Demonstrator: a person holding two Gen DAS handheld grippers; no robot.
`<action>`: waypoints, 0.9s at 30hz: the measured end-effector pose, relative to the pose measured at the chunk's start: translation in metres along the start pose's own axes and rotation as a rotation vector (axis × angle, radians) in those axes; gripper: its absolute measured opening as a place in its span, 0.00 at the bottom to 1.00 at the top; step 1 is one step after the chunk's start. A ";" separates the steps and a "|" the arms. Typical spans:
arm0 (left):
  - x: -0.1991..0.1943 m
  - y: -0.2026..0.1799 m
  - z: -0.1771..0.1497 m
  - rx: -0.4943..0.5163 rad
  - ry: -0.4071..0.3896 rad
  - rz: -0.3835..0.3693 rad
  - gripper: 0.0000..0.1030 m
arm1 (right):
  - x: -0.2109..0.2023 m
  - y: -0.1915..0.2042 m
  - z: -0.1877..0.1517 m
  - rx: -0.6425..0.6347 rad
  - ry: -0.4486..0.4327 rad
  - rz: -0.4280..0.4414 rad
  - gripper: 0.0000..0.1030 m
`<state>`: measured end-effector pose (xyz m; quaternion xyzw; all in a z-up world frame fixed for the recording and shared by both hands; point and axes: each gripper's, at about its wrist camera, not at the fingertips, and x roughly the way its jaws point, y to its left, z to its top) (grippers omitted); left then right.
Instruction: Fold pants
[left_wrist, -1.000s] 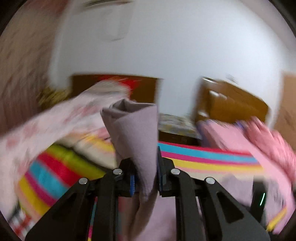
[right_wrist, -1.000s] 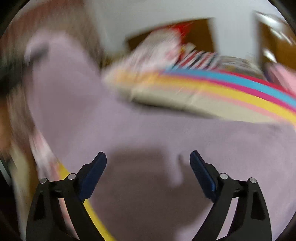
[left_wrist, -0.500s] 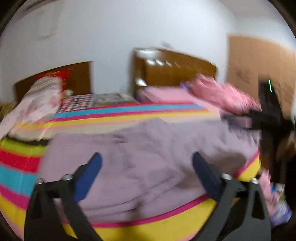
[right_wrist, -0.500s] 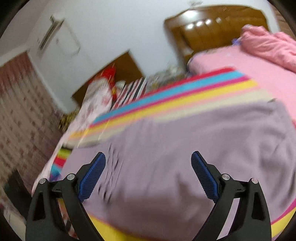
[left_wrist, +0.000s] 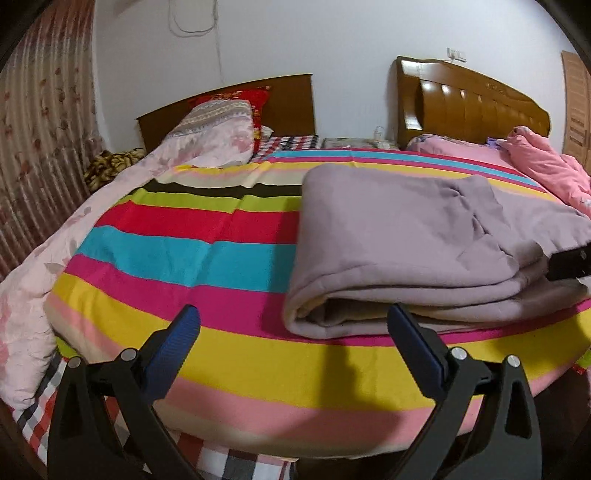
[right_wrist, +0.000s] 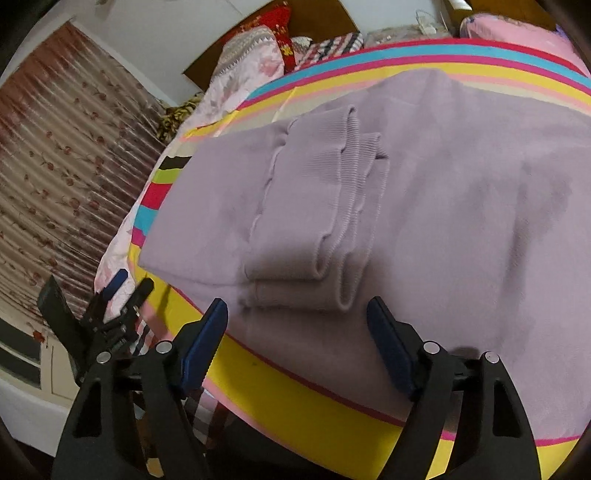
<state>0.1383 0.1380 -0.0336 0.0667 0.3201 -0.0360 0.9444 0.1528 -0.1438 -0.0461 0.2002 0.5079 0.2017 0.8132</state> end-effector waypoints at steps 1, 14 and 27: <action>-0.001 -0.003 -0.003 0.007 -0.001 -0.009 0.98 | 0.004 0.002 0.006 0.002 0.010 0.006 0.74; -0.011 0.008 -0.025 0.003 0.011 -0.016 0.98 | -0.007 -0.012 0.030 0.115 -0.152 0.079 0.14; 0.033 0.008 0.024 -0.111 0.042 0.063 0.98 | -0.090 0.197 0.144 -0.391 -0.432 0.211 0.13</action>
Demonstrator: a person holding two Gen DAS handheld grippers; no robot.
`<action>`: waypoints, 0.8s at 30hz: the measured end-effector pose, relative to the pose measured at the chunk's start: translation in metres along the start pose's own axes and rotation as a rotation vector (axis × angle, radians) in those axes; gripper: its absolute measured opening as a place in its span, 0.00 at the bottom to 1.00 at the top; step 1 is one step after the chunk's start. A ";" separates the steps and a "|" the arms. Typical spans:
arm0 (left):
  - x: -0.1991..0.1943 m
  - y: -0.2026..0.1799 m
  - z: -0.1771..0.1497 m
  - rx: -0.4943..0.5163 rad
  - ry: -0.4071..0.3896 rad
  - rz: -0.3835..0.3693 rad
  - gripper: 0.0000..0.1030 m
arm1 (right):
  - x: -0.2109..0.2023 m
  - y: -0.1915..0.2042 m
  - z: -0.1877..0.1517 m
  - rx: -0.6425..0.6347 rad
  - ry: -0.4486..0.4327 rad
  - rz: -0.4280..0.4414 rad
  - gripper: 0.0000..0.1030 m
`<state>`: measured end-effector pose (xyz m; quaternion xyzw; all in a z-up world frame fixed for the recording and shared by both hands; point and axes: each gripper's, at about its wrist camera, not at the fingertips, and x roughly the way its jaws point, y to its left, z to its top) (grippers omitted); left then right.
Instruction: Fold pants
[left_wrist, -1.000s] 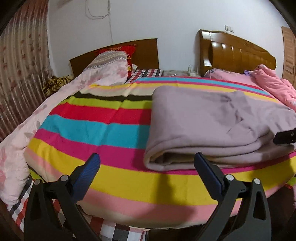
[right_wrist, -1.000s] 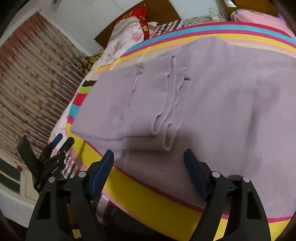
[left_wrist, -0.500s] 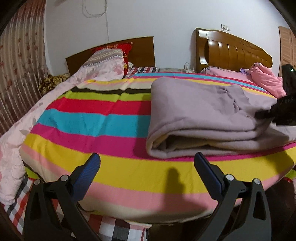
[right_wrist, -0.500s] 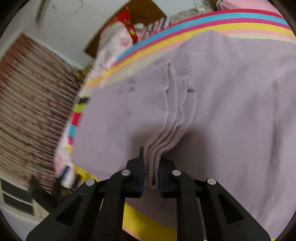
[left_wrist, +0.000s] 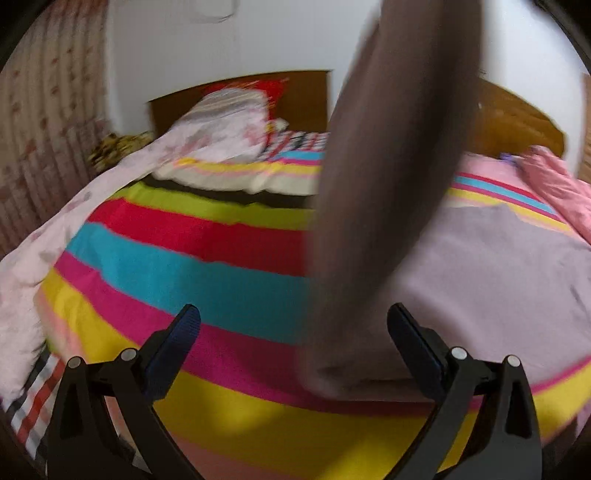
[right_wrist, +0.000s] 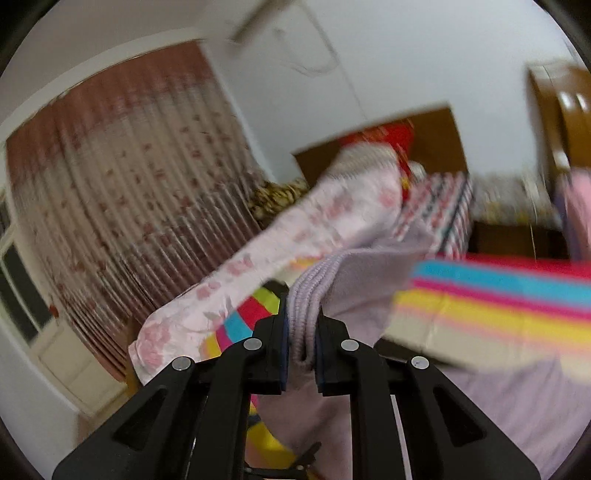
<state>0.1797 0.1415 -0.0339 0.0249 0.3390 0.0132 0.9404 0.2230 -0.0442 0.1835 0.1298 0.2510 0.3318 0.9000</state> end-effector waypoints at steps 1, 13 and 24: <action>0.003 0.009 -0.002 -0.031 0.013 0.004 0.99 | -0.003 0.005 0.006 -0.018 -0.017 -0.002 0.13; 0.014 0.032 -0.018 -0.123 0.068 -0.191 0.99 | -0.083 -0.164 -0.178 0.423 0.048 -0.294 0.13; 0.014 0.024 -0.025 -0.049 0.080 -0.115 0.99 | -0.073 -0.183 -0.236 0.477 0.133 -0.319 0.13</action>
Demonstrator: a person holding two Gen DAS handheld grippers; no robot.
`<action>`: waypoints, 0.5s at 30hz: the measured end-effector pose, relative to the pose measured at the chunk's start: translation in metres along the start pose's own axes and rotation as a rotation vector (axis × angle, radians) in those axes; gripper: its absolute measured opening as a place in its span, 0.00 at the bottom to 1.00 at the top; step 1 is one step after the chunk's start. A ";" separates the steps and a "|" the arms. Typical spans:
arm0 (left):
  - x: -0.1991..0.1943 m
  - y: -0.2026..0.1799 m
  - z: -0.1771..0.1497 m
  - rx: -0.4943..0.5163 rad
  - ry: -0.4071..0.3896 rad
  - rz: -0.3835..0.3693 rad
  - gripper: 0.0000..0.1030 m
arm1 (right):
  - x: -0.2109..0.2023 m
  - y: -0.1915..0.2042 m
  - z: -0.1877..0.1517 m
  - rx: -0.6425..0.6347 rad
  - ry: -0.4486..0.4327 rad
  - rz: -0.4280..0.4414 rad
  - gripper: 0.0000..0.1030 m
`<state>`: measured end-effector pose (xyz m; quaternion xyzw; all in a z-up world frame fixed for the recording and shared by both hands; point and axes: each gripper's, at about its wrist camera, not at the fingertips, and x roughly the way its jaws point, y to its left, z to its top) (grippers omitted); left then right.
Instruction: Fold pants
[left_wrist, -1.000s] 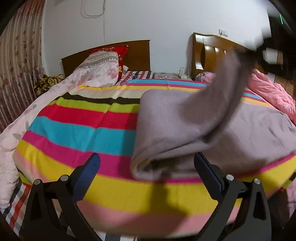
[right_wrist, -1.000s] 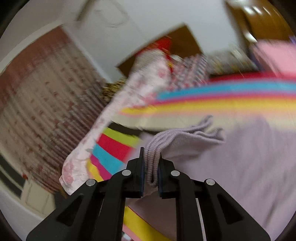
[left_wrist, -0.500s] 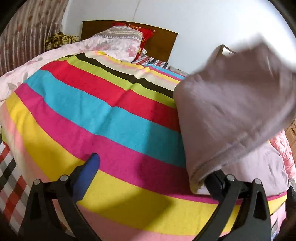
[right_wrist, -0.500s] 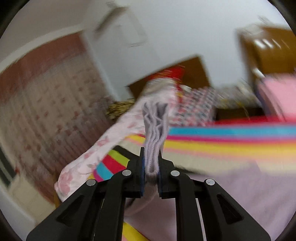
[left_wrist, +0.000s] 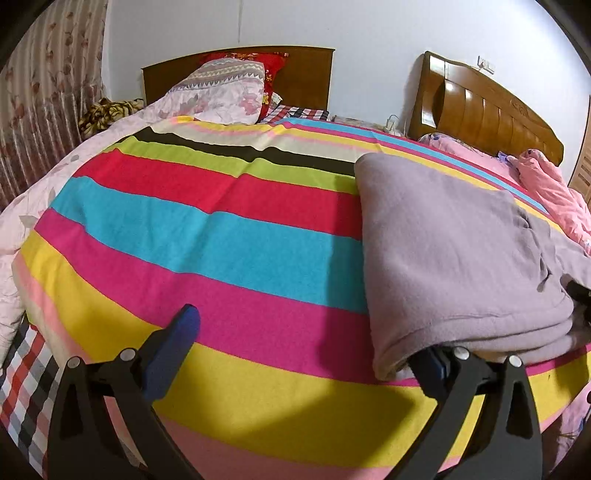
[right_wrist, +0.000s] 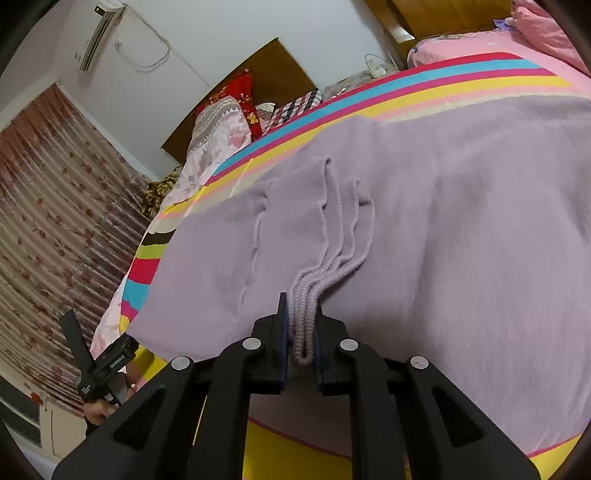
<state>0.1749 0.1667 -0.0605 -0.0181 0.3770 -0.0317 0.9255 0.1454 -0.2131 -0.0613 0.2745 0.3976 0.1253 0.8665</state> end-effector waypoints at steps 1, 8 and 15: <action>0.000 0.000 -0.001 -0.003 -0.001 0.001 0.99 | 0.004 0.003 -0.002 -0.002 0.002 -0.001 0.13; -0.001 0.000 -0.001 0.003 0.002 0.003 0.99 | 0.002 -0.001 -0.002 -0.004 0.001 0.009 0.13; -0.004 0.007 0.000 -0.069 -0.023 -0.020 0.99 | -0.007 0.009 0.004 -0.041 -0.024 0.011 0.13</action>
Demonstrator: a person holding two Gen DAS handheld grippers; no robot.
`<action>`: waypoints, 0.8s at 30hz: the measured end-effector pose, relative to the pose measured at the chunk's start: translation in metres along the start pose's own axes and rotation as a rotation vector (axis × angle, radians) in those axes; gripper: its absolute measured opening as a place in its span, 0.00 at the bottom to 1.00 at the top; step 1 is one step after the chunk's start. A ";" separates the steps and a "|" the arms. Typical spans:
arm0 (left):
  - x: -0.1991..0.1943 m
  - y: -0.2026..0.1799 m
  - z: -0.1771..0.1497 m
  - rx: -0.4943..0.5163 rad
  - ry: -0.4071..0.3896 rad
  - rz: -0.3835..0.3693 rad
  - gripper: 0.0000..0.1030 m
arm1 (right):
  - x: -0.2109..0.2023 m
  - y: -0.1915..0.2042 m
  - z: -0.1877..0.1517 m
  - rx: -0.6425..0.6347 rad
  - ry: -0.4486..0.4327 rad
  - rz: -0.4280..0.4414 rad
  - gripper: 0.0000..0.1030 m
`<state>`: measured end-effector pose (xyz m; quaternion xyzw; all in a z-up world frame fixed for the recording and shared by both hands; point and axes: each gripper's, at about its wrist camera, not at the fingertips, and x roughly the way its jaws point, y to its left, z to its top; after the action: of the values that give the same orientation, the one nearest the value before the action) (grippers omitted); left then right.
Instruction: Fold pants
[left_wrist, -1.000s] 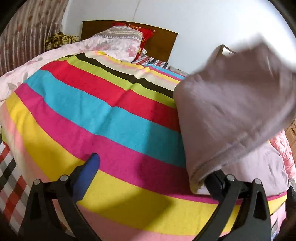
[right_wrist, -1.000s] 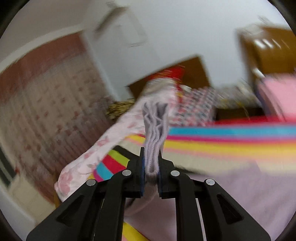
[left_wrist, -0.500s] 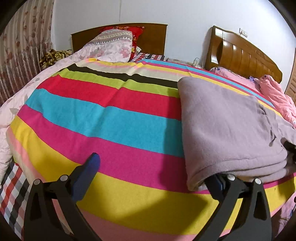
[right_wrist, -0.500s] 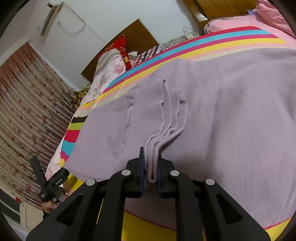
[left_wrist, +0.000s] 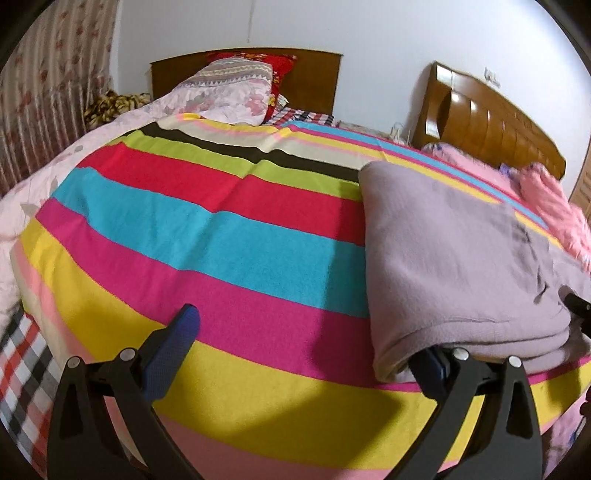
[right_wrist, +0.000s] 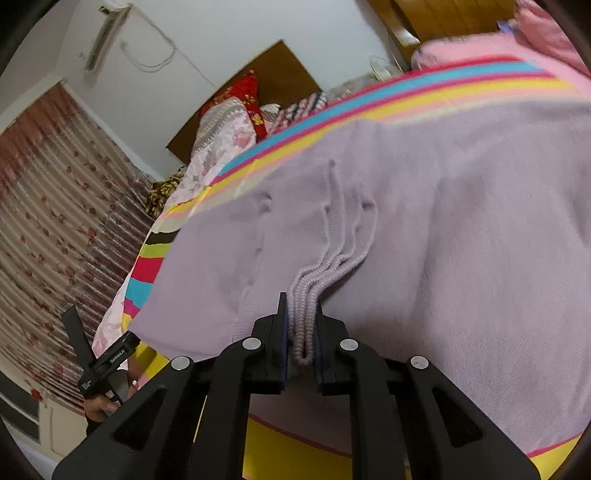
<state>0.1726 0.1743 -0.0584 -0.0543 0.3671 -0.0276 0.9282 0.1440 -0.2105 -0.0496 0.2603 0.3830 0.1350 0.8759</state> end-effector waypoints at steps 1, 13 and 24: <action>0.000 0.002 0.000 -0.014 -0.008 -0.004 0.99 | -0.002 0.003 0.001 -0.016 -0.009 0.000 0.13; 0.003 -0.005 -0.002 0.055 -0.009 0.043 0.99 | 0.010 -0.008 -0.003 -0.047 0.049 -0.050 0.16; 0.003 -0.005 -0.005 0.057 -0.024 0.041 0.99 | -0.007 0.088 -0.004 -0.446 -0.126 -0.185 0.52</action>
<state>0.1716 0.1688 -0.0633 -0.0206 0.3559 -0.0184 0.9341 0.1330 -0.1393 0.0013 0.0325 0.3104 0.1189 0.9426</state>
